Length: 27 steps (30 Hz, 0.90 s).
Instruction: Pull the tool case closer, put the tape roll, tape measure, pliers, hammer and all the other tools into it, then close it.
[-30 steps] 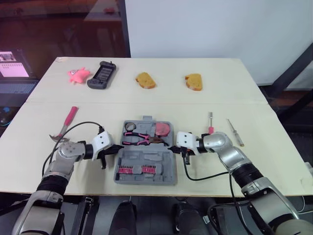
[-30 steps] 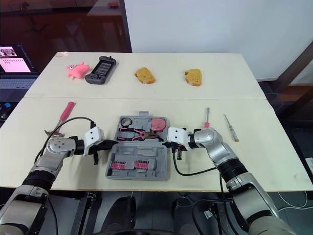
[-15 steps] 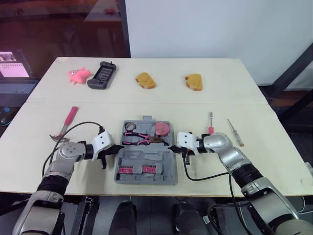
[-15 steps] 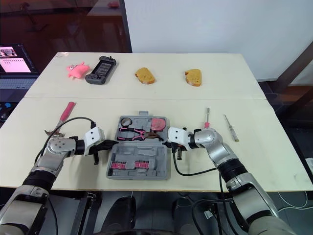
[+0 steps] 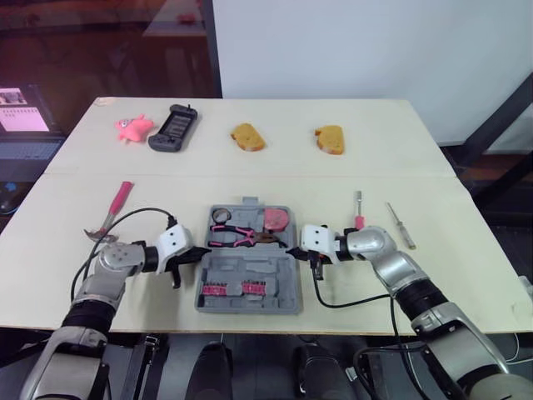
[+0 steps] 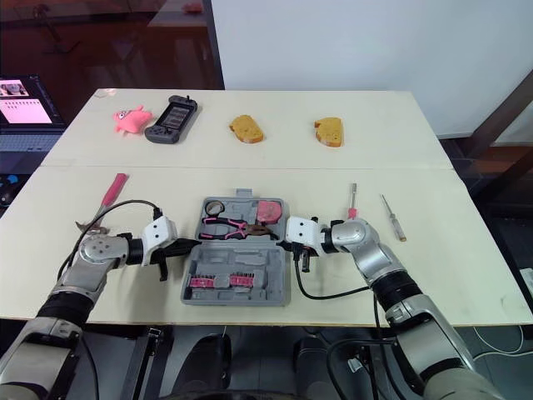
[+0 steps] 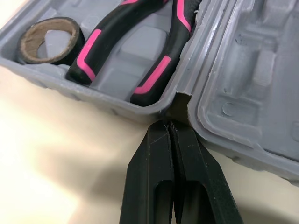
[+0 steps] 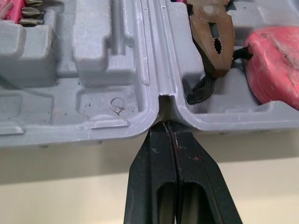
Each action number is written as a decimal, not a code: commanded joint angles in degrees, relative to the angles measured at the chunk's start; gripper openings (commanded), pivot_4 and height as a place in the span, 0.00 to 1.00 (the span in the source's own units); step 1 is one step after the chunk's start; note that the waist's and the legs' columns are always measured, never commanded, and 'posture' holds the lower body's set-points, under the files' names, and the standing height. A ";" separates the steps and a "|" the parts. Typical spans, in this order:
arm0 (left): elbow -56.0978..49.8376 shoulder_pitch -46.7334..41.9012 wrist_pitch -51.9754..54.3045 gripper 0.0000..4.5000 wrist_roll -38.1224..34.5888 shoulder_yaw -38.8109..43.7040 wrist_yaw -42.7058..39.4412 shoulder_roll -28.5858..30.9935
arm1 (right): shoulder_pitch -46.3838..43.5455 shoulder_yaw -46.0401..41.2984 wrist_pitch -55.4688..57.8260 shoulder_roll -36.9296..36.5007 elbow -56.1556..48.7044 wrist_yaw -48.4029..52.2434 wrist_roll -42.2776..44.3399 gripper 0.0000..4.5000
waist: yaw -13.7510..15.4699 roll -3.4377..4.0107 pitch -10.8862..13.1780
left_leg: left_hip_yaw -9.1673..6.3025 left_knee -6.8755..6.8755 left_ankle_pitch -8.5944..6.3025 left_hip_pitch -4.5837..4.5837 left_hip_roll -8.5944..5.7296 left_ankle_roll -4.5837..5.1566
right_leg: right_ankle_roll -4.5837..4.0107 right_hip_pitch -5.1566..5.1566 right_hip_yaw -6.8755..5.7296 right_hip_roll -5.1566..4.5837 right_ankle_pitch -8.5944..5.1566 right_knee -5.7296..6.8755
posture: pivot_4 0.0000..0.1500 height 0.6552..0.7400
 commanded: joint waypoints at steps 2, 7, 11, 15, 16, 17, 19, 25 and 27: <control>-6.23 6.85 3.29 0.31 -6.77 7.69 -1.51 5.64 | 2.20 -5.24 0.83 -4.31 -3.54 0.92 3.59 0.42 | -0.24 0.02 0.01 | 0.00 -0.02 0.00 0.00 0.00 0.00 | 0.00 -0.01 0.00 0.00 0.00 0.00 | 1.00 0.77; -10.34 13.77 4.98 0.90 -11.95 13.81 -2.58 9.00 | 6.66 -10.18 4.91 -8.26 -11.28 2.76 8.73 0.99 | -0.22 0.04 0.03 | 0.00 -0.03 -0.01 0.01 0.01 -0.01 | -0.14 -0.02 0.00 -0.01 -0.08 -0.01 | 1.00 0.77; -11.91 19.42 2.98 0.99 -15.82 20.50 -3.07 10.48 | 15.07 -19.06 16.32 -14.24 -25.32 6.95 20.43 1.00 | 0.19 0.03 0.04 | 0.00 -0.03 -0.02 -0.02 0.01 -0.02 | -0.23 -0.01 0.00 -0.04 -0.14 -0.09 | 1.00 0.77; -12.33 24.89 3.06 0.99 -20.11 26.95 -4.48 10.84 | 26.02 -30.07 21.32 -18.08 -32.71 5.98 27.32 1.00 | 0.19 -0.02 0.02 | 0.01 -0.02 -0.02 -0.01 0.01 -0.03 | -0.28 0.01 0.00 -0.07 -0.17 -0.14 | 1.00 0.77; -12.52 25.90 3.57 0.99 -21.02 28.31 -4.57 10.85 | 28.74 -32.56 21.68 -18.51 -33.58 5.72 28.30 1.00 | 0.18 -0.03 0.02 | 0.01 -0.03 -0.03 -0.01 0.01 -0.03 | -0.29 0.02 0.00 -0.08 -0.17 -0.16 | 1.00 0.77; -12.60 26.82 3.90 0.99 -21.75 29.59 -4.57 10.87 | 31.31 -34.80 21.46 -18.75 -34.23 5.60 28.92 1.00 | 0.12 -0.05 0.01 | 0.01 -0.03 -0.03 0.00 0.01 -0.03 | -0.30 0.02 0.00 -0.08 -0.18 -0.17 | 1.00 0.77; -12.15 28.61 3.93 0.99 -22.76 31.99 -4.90 11.09 | 35.18 -39.32 21.06 -17.89 -34.84 4.61 30.61 1.00 | 0.09 -0.05 0.02 | 0.01 -0.02 -0.03 0.00 0.01 -0.04 | -0.31 0.01 0.00 -0.09 -0.18 -0.19 | 1.00 0.77; -8.89 32.03 6.64 0.99 -26.60 38.34 -5.71 10.91 | 42.44 -47.67 18.32 -16.30 -30.10 4.11 32.88 1.00 | -0.28 -0.06 0.02 | 0.02 -0.03 -0.04 0.02 0.01 -0.04 | -0.36 -0.01 0.00 -0.12 -0.21 -0.23 | 1.00 0.77; -7.84 32.40 7.44 0.99 -26.99 38.98 -6.87 11.51 | 43.18 -49.12 17.83 -16.95 -28.34 4.92 33.29 1.00 | -0.33 -0.06 0.02 | 0.02 -0.04 -0.04 0.02 0.01 -0.04 | -0.37 -0.01 0.00 -0.12 -0.22 -0.25 | 1.00 0.77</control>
